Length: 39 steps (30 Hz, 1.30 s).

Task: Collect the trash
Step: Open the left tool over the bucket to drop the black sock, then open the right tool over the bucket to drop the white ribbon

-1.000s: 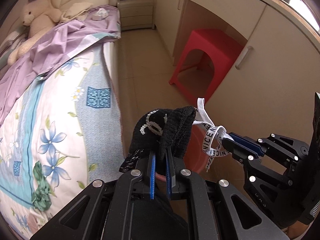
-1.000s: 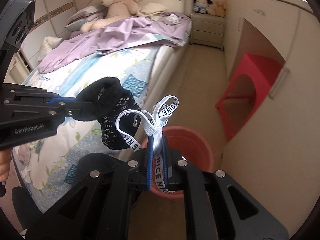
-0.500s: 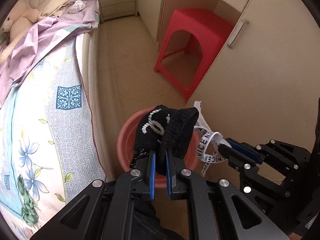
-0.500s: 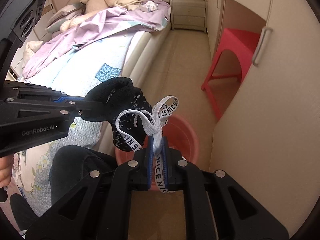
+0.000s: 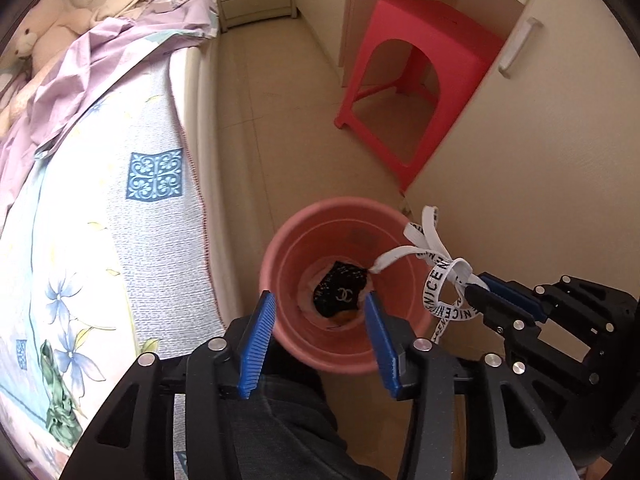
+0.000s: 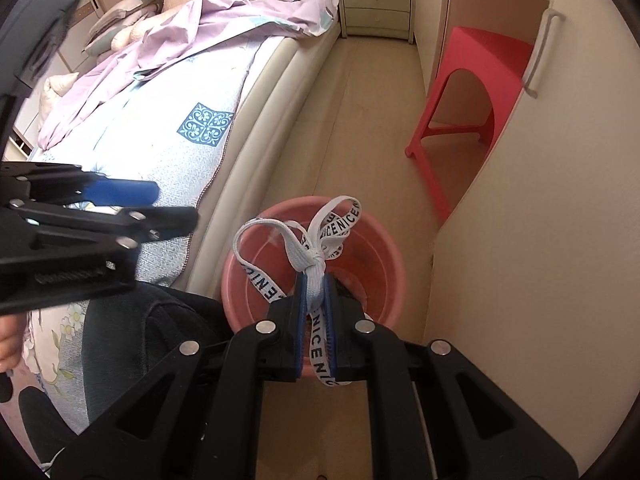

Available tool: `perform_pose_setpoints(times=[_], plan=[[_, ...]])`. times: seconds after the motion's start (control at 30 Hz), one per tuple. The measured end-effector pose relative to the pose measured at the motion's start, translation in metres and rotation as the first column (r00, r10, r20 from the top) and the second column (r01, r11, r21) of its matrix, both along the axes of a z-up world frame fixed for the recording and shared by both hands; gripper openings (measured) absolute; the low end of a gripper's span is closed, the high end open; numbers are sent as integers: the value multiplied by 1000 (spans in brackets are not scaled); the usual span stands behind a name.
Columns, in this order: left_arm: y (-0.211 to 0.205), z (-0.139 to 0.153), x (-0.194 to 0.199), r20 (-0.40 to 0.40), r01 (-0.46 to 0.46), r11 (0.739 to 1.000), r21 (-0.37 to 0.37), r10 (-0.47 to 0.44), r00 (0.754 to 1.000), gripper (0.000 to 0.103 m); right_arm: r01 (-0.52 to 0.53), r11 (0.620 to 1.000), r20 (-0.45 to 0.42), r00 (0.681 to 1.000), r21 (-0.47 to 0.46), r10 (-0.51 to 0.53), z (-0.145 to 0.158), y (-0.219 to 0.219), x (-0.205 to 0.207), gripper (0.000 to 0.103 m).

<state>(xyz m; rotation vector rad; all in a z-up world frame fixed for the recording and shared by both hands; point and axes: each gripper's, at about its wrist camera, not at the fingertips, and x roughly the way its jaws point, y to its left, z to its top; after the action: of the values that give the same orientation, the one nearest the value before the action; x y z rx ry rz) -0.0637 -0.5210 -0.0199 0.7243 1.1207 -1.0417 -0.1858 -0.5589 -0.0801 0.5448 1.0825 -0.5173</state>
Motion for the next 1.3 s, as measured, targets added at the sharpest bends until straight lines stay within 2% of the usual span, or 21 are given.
perform_pose_setpoints(times=[0.13,0.2,0.27,0.3,0.37,0.4,0.47,0.6,0.77,1.07,1.3], plan=[[10,5,5,18,-28,1000,-10,28,999,55,-23,1000,-2,1000,1,23,-7,1,11,8],[15,6,7,23,-43,999,-14,43,999,62,-33,999,-1,999,-2,33,-9,2,14,17],[20,8,10,37,-53,998,-19,53,998,65,-38,999,1,999,-15,38,-10,2,19,20],[22,9,12,39,-57,998,-22,57,998,68,-39,999,3,999,-18,39,-10,2,20,26],[25,12,15,41,-67,997,-29,68,997,70,-37,999,9,999,-25,37,-8,3,22,33],[28,14,18,43,-76,997,-34,77,996,71,-37,999,11,999,-28,37,-7,3,23,33],[32,17,22,49,-93,995,-48,95,994,80,-35,999,18,999,-37,35,-3,5,24,33],[45,25,28,83,-118,990,-73,124,989,90,-34,998,31,999,-49,35,4,9,28,46],[69,30,39,91,-171,981,-89,179,980,98,-69,998,53,996,-13,69,10,21,45,48],[138,45,64,94,-316,941,-123,328,940,98,-185,983,131,974,0,183,31,70,88,54],[200,53,86,90,-432,892,-131,444,891,98,-299,954,155,942,-20,298,48,120,123,54]])
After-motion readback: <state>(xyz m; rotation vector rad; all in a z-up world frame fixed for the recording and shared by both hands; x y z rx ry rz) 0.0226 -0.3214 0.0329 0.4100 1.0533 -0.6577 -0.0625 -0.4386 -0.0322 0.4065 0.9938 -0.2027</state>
